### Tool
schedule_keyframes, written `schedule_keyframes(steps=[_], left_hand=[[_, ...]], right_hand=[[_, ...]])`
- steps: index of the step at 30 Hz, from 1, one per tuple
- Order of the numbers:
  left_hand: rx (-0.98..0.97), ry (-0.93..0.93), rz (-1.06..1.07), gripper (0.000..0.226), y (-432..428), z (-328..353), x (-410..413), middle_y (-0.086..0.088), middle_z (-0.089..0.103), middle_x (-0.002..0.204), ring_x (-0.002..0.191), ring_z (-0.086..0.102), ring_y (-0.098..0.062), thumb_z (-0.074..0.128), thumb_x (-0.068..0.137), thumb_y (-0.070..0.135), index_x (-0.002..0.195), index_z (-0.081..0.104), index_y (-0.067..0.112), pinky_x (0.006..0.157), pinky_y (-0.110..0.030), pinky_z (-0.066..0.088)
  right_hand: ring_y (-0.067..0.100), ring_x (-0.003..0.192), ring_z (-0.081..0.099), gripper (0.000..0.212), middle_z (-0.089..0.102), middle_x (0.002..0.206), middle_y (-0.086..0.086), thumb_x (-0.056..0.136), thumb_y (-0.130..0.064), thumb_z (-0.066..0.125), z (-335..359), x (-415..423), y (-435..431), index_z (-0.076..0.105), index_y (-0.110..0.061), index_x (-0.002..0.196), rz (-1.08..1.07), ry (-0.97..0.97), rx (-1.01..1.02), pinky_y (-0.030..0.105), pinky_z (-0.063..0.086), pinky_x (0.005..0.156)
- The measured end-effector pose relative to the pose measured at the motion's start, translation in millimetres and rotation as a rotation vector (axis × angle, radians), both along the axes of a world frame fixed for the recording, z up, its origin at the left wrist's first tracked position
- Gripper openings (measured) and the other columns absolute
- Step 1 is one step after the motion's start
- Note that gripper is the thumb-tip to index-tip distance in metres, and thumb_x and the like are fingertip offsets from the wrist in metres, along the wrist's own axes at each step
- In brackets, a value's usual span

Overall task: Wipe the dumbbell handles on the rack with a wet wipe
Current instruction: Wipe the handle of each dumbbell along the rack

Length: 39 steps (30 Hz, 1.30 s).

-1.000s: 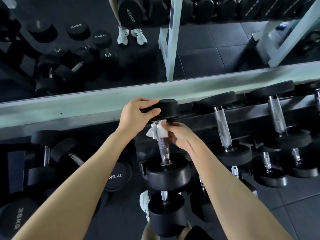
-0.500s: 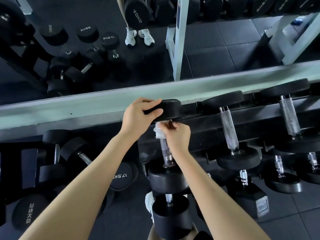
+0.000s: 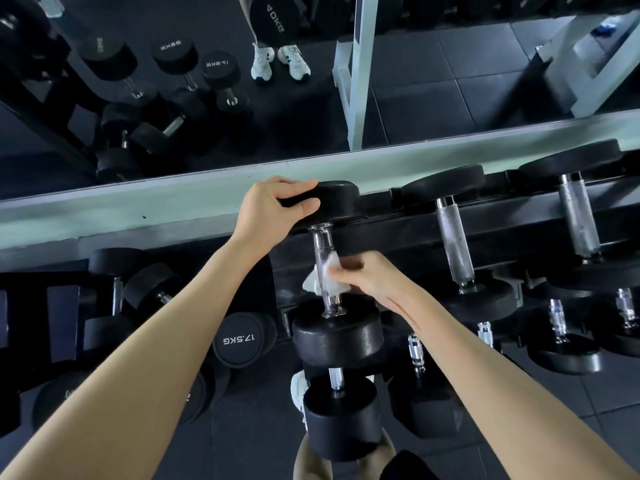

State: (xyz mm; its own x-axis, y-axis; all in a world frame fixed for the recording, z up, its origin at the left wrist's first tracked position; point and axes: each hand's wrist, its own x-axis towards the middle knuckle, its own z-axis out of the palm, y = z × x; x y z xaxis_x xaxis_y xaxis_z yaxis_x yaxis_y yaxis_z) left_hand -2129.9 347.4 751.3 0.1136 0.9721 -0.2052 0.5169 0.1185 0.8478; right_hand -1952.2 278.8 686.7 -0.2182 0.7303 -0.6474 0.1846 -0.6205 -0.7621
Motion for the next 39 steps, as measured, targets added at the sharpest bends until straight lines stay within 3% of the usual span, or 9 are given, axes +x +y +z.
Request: schedule_keyframes(steps=[3, 7, 14, 20, 24, 29, 32, 36, 39], left_hand=[[0.01, 0.002, -0.005, 0.032, -0.3, -0.1, -0.7, 0.021, 0.059, 0.096, 0.089, 0.052, 0.001, 0.07, 0.084, 0.027, 0.116, 0.067, 0.028, 0.076, -0.006, 0.037], [0.014, -0.001, -0.005, 0.033, -0.8, 0.6, -0.3, 0.022, 0.058, 0.094, 0.082, 0.052, 0.004, 0.07, 0.084, 0.026, 0.116, 0.067, 0.027, 0.075, -0.001, 0.037], [0.032, -0.01, 0.023, 0.033, -4.6, -1.9, 2.7, 0.018, 0.06, 0.105, 0.078, 0.05, 0.003, 0.07, 0.084, 0.024, 0.117, 0.066, 0.028, 0.075, -0.008, 0.037], [0.007, -0.046, 0.031, 0.032, -3.0, -1.5, 2.6, 0.017, 0.061, 0.104, 0.093, 0.054, 0.001, 0.07, 0.084, 0.023, 0.115, 0.067, 0.027, 0.079, -0.005, 0.038], [0.0, -0.056, 0.038, 0.032, -2.8, -1.9, 2.3, 0.02, 0.06, 0.1, 0.094, 0.055, 0.002, 0.071, 0.083, 0.023, 0.114, 0.067, 0.027, 0.078, 0.002, 0.036], [0.013, -0.044, 0.054, 0.031, -2.7, -1.0, 2.6, 0.017, 0.062, 0.105, 0.077, 0.051, 0.001, 0.071, 0.083, 0.024, 0.114, 0.068, 0.027, 0.076, -0.01, 0.038], [0.016, -0.012, 0.038, 0.031, -3.3, 1.8, 2.8, 0.014, 0.063, 0.109, 0.074, 0.051, 0.0, 0.072, 0.083, 0.026, 0.113, 0.068, 0.029, 0.076, -0.011, 0.039], [0.02, 0.093, -0.012, 0.031, -1.3, 10.5, -0.7, 0.013, 0.068, 0.1, 0.081, 0.061, -0.016, 0.071, 0.083, 0.03, 0.114, 0.067, 0.035, 0.073, -0.015, 0.045], [0.089, 0.289, -0.15, 0.042, 3.1, 14.9, 3.5, 0.01, 0.063, 0.117, 0.104, 0.058, -0.012, 0.067, 0.085, 0.035, 0.126, 0.059, 0.032, 0.079, -0.02, 0.039]], right_hand=[[-0.008, 0.071, 0.064, 0.019, 0.071, 0.075, -0.012, 0.081, -0.019, 0.074, -1.2, 4.7, -15.3, 0.073, -0.008, 0.097, 0.208, -0.145, 0.05, 0.014, 0.047, 0.075], [0.007, 0.073, 0.067, 0.017, 0.073, 0.076, -0.001, 0.072, -0.022, 0.08, 1.1, 5.0, -12.8, 0.072, -0.008, 0.078, 0.369, -0.329, 0.126, 0.023, 0.051, 0.073], [0.012, 0.068, 0.06, 0.038, 0.064, 0.071, -0.002, 0.058, -0.037, 0.084, -2.1, -25.8, -20.3, 0.058, -0.009, 0.063, 0.275, -0.669, 0.232, 0.026, 0.048, 0.06], [0.008, 0.079, 0.065, 0.019, 0.071, 0.078, -0.003, 0.068, -0.004, 0.081, -7.6, 3.4, 0.5, 0.071, -0.018, 0.074, 0.319, -0.065, -0.074, 0.02, 0.047, 0.077], [0.006, 0.075, 0.065, 0.017, 0.071, 0.077, -0.002, 0.067, -0.005, 0.082, -6.5, 1.8, -0.1, 0.07, -0.015, 0.073, 0.325, -0.135, -0.067, 0.017, 0.05, 0.072], [0.013, 0.067, 0.058, 0.035, 0.059, 0.069, -0.001, 0.068, -0.015, 0.081, 15.4, -29.0, -20.2, 0.047, -0.012, 0.057, 0.302, -0.666, 0.212, 0.018, 0.04, 0.051], [0.016, 0.067, 0.056, 0.029, 0.062, 0.069, 0.003, 0.074, -0.013, 0.075, 20.4, -39.4, -28.8, 0.052, -0.007, 0.057, 0.286, -0.748, 0.277, 0.024, 0.046, 0.055], [0.008, 0.061, 0.06, 0.031, 0.064, 0.062, -0.007, 0.073, -0.012, 0.074, 19.9, -29.5, -36.6, 0.055, -0.021, 0.049, 0.157, -0.622, 0.294, 0.018, 0.044, 0.056], [-0.002, 0.061, 0.063, 0.013, 0.067, 0.058, -0.009, 0.072, -0.005, 0.073, 16.6, -20.2, -30.0, 0.067, -0.01, 0.061, -0.123, -0.242, 0.179, 0.012, 0.045, 0.062]])
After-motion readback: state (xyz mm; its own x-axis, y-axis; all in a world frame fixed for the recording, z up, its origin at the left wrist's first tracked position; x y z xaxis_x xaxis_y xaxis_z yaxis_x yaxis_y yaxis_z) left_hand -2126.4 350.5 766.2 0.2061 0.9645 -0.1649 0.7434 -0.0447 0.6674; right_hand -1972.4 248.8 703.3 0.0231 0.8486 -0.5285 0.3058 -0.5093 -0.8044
